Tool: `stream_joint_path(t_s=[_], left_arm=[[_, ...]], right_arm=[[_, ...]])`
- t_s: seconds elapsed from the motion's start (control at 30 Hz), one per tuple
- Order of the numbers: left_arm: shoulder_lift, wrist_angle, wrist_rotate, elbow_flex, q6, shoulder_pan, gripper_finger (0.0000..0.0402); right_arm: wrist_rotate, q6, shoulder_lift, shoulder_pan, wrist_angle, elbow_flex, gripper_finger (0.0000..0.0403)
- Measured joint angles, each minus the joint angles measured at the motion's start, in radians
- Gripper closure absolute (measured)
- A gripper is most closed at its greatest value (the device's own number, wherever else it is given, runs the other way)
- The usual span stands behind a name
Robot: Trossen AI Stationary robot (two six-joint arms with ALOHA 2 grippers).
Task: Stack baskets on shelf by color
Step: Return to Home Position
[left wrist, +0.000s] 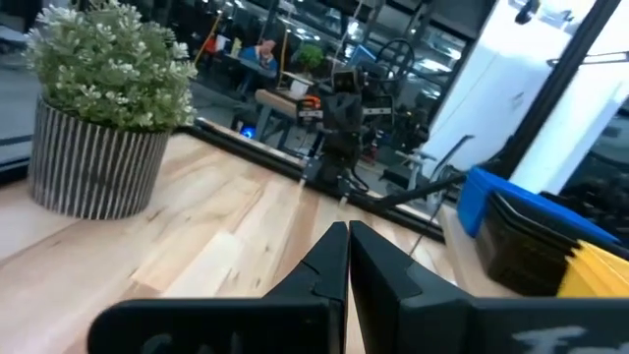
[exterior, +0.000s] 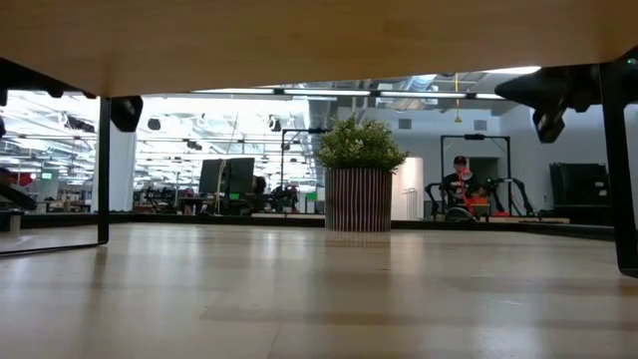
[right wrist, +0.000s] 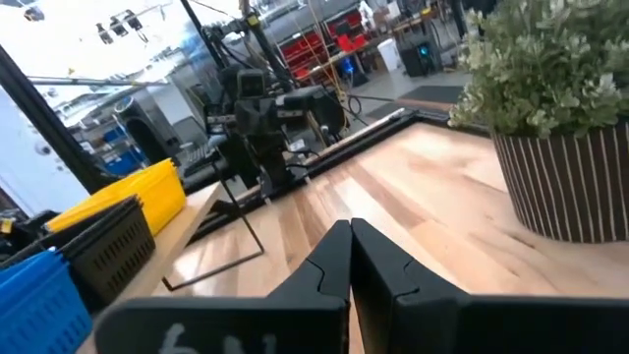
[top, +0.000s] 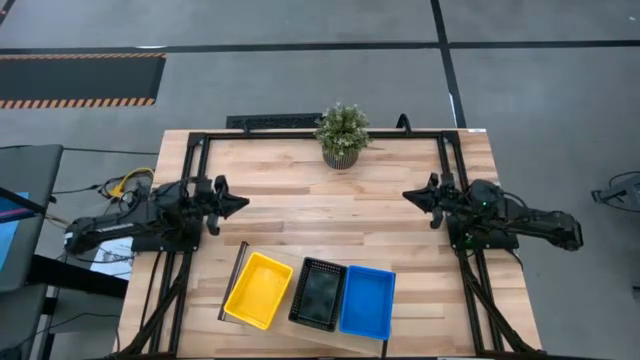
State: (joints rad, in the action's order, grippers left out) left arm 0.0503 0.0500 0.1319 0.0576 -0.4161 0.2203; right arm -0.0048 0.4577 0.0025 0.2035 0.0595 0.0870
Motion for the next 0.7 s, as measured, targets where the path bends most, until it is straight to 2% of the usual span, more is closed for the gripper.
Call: stream_joint_path(t_s=[0.07, 0.17, 0.3, 0.43, 0.53, 0.7], left_arm=[[-0.051, -0.048, 0.016, -0.002, 0.0, 0.0, 0.0401], [-0.046, -0.073, 0.022, -0.005, -0.011, 0.0, 0.0401], [-0.049, -0.115, 0.017, -0.007, -0.007, 0.0, 0.0401], [-0.046, -0.104, -0.012, -0.013, 0.009, 0.0, 0.0401], [-0.048, -0.105, -0.02, -0.013, 0.031, 0.0, 0.0401], [-0.046, -0.107, -0.037, -0.013, 0.057, -0.002, 0.0401]], right_arm=[[0.001, -0.009, 0.0, 0.005, 0.009, 0.005, 0.0377], [0.002, -0.01, 0.0, 0.016, 0.086, 0.033, 0.0377], [0.004, -0.014, 0.0, 0.018, 0.105, 0.035, 0.0377], [0.009, 0.006, 0.002, 0.013, 0.047, -0.026, 0.0377], [0.011, 0.008, 0.0, 0.012, -0.08, -0.079, 0.0377], [0.027, -0.036, 0.002, 0.016, -0.086, -0.079, 0.0377]])
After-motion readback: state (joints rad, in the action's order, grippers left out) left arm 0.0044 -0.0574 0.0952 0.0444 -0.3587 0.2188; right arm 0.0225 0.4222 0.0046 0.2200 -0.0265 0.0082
